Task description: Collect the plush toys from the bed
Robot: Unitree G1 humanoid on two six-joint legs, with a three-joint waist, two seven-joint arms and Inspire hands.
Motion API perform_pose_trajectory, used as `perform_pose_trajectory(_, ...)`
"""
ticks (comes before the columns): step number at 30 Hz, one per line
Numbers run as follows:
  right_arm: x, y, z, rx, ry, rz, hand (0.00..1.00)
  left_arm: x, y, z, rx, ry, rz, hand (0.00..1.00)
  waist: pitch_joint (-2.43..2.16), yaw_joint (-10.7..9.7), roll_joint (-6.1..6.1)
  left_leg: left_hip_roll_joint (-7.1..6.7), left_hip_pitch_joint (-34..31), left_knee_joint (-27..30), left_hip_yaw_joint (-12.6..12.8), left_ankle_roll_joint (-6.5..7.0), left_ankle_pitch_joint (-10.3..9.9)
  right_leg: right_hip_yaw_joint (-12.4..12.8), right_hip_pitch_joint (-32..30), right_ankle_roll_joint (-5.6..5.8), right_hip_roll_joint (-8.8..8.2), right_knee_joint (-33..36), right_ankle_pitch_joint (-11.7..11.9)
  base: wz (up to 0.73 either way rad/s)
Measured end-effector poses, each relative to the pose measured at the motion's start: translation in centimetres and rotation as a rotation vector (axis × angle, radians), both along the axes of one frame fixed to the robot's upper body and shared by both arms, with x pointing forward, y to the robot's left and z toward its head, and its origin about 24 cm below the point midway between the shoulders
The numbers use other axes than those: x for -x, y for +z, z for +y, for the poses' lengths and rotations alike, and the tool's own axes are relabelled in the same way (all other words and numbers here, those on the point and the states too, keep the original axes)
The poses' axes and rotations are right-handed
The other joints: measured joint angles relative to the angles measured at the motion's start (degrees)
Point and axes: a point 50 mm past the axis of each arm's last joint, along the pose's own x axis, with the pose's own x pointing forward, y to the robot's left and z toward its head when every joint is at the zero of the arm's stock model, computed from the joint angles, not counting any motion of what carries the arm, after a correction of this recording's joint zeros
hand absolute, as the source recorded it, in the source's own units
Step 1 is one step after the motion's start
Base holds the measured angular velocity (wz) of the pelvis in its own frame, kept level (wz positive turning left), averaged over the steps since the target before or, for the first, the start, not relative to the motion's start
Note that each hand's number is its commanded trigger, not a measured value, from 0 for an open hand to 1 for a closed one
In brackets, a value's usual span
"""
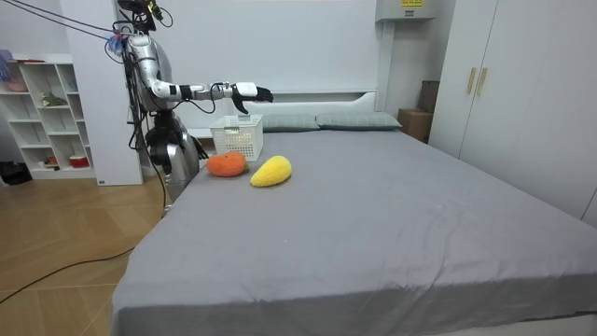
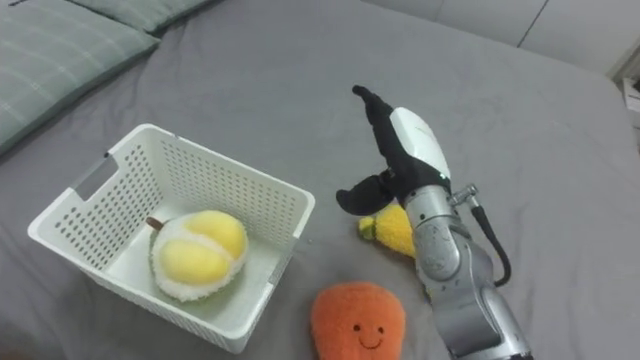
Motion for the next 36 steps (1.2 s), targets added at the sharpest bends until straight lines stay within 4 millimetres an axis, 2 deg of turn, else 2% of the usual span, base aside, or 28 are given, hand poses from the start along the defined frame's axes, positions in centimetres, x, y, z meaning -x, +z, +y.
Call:
perform_pose_trajectory(4,0.0,0.0,-1.4,-0.003,-0.055,-0.002,0.0,0.1,-0.1,-0.2,0.01,0.011,-0.001,0.0,-0.18,-0.4,-0.22,0.18,0.21,-0.25,1.04,0.0,-0.01,0.93,-0.35,-0.02,0.13,0.05,0.05,-0.12)
perform_pose_trajectory(9,1.1,-1.1,-2.5,0.019,-0.088,0.04,0.0,1.0,-0.1,0.0,0.004,0.016,0.019,0.0,-0.38,-1.31,-0.69,0.66,0.87,-0.49,1.71,0.0,-0.01,1.5,-0.23,0.0,0.21,0.02,0.09,-0.07)
perform_pose_trajectory(14,1.4,-1.5,-2.7,0.02,-0.093,0.054,0.0,1.0,-0.1,0.0,-0.006,0.016,0.012,0.0,0.09,-2.44,-1.05,0.9,0.96,-0.8,2.86,-0.01,-0.02,2.32,-0.75,-0.12,0.4,0.17,0.2,-0.1)
perform_pose_trajectory(19,1.4,-1.4,-3.4,0.036,-0.11,0.051,0.0,1.0,-0.1,0.1,-0.012,0.016,0.006,0.0,0.27,-3.29,-1.39,0.88,0.69,-1.0,3.19,0.03,-0.06,2.99,-1.37,-0.14,0.43,0.77,0.22,-0.04)
perform_pose_trajectory(22,1.6,-2.5,-4.0,0.039,-0.143,0.086,0.0,1.0,0.0,0.2,-0.017,0.015,0.001,0.0,-0.1,-3.38,-1.93,0.85,0.23,-0.96,3.35,0.03,-0.07,3.09,-1.89,-0.1,0.44,0.85,0.26,-0.01)
perform_pose_trajectory(36,3.0,-7.5,-6.1,0.04,-0.256,0.278,0.0,0.0,0.6,1.1,-0.117,-0.004,-0.043,0.0,0.15,-2.62,-1.78,0.98,-4.67,-0.02,3.35,0.13,-0.06,3.13,-6.41,-0.15,0.37,0.95,0.69,0.0)
